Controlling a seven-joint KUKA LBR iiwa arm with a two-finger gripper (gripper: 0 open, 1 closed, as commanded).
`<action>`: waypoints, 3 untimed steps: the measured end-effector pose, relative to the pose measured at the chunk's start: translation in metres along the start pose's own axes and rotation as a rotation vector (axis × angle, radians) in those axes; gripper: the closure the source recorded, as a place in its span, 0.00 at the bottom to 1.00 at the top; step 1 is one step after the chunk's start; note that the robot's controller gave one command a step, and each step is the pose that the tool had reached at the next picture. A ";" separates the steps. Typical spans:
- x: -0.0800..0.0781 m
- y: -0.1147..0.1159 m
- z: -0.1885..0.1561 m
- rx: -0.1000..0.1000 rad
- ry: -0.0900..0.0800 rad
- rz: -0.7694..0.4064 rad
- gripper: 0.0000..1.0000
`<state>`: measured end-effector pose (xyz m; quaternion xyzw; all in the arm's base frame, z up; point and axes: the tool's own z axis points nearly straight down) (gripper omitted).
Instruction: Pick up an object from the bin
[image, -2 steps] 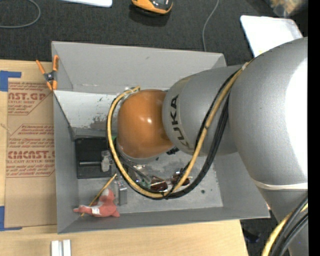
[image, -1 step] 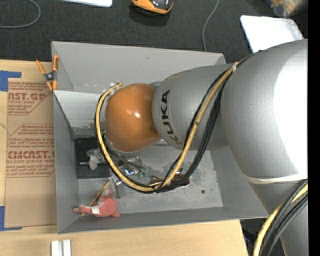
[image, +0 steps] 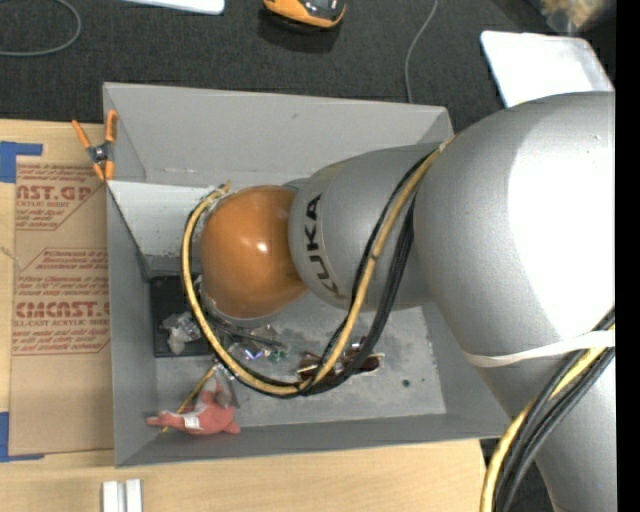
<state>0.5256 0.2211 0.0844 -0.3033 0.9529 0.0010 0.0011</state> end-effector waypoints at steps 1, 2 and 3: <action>0.012 -0.013 0.013 0.000 -0.009 -0.395 1.00; 0.012 -0.013 0.013 0.000 -0.009 -0.395 1.00; 0.012 -0.013 -0.037 -0.003 -0.003 -0.465 1.00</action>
Offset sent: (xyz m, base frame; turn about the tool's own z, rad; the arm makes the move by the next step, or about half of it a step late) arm 0.0000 0.0000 0.0000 0.0000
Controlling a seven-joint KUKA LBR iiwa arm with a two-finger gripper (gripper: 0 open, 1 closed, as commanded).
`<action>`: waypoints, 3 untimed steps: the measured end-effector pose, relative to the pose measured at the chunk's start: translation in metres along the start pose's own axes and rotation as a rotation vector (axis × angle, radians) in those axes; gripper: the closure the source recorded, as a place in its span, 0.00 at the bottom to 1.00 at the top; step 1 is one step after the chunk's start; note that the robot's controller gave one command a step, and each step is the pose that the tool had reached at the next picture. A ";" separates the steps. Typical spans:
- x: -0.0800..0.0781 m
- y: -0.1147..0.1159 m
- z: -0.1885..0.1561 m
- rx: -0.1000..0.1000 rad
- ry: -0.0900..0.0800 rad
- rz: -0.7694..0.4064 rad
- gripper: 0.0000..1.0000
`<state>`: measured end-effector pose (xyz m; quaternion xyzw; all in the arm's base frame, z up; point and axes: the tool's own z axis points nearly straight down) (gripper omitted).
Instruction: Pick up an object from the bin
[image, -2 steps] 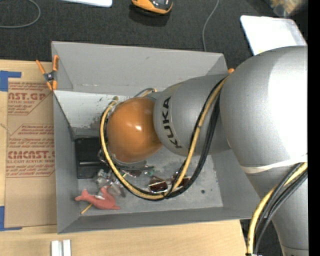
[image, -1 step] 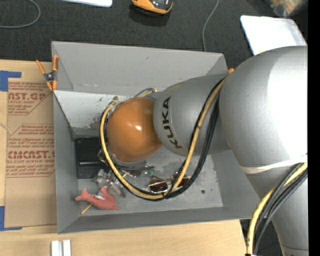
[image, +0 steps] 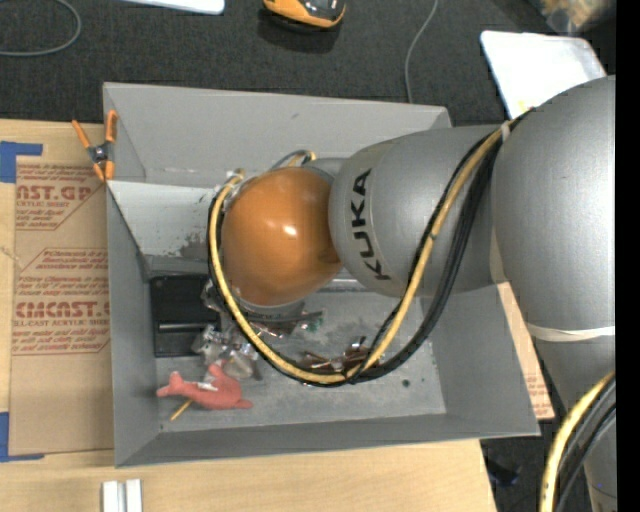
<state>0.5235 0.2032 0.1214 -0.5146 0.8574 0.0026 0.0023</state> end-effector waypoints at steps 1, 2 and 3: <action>-0.015 0.001 -0.001 0.010 -0.009 -0.266 1.00; -0.019 -0.004 0.036 0.005 -0.007 -0.414 1.00; -0.025 0.002 -0.001 0.004 -0.006 -0.671 1.00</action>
Offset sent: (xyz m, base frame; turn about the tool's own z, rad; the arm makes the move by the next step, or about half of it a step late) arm 0.0144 0.0140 -0.0435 -0.4031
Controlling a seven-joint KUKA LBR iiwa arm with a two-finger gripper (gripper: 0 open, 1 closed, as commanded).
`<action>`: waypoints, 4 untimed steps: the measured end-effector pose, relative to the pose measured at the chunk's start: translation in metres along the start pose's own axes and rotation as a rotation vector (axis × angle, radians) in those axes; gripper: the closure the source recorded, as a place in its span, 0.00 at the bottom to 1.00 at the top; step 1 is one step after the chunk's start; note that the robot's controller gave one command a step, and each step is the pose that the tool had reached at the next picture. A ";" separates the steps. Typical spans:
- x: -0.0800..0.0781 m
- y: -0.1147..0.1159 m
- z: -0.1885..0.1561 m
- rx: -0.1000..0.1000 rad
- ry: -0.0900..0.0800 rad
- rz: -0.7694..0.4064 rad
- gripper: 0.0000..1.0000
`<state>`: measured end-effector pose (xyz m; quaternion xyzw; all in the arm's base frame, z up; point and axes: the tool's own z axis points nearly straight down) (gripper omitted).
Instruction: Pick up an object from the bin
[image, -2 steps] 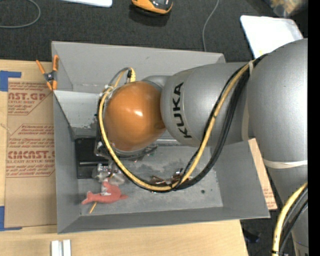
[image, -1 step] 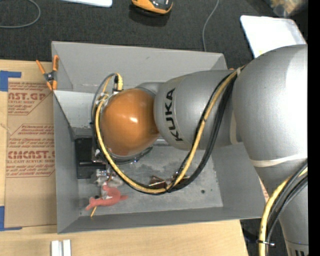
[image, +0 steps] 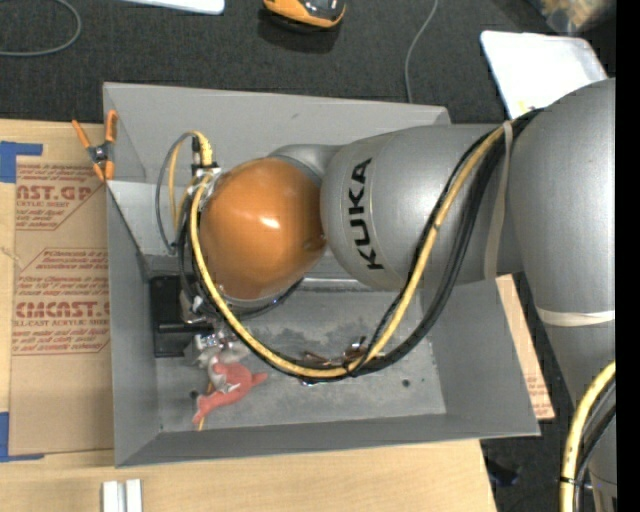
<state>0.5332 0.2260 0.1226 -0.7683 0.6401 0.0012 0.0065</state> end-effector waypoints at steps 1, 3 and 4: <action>0.008 0.006 -0.073 -0.005 -0.003 -0.154 1.00; 0.001 0.009 0.017 -0.005 -0.005 -0.512 1.00; 0.001 0.008 0.004 -0.004 -0.007 -0.728 1.00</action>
Offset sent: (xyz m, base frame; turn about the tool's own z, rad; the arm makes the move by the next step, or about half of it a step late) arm -0.0120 0.0036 -0.0101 -0.5326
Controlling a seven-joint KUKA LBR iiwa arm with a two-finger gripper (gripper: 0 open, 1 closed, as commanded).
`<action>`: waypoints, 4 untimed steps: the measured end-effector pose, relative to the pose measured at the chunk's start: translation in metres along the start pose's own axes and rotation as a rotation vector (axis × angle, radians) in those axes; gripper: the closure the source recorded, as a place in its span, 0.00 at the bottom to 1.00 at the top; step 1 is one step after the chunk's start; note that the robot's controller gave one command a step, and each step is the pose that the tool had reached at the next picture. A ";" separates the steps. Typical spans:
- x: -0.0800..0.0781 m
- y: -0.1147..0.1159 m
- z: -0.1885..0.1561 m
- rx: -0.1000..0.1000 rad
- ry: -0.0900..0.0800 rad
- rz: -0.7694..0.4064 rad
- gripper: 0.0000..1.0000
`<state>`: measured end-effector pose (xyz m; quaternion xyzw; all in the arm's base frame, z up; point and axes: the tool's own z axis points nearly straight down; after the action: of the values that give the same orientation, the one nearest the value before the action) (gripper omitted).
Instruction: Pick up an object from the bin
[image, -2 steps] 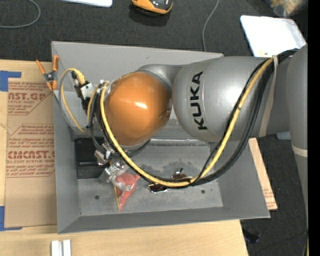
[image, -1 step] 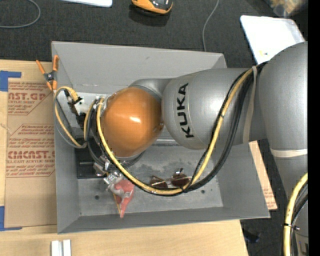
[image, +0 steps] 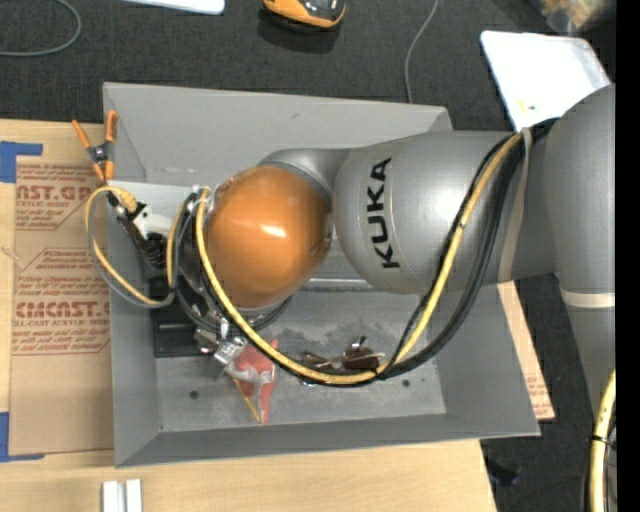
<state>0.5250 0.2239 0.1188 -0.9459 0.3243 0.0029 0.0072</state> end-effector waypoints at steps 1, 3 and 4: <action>0.002 0.000 -0.069 0.000 -0.004 -0.199 1.00; 0.008 -0.006 -0.008 0.001 -0.004 -0.436 1.00; 0.015 -0.010 0.030 0.004 -0.006 -0.568 1.00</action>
Offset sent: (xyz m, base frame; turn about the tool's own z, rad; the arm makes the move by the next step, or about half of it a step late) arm 0.0180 -0.0063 -0.0488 -0.2098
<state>0.5432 0.2232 0.0892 -0.9989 0.0462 0.0029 0.0104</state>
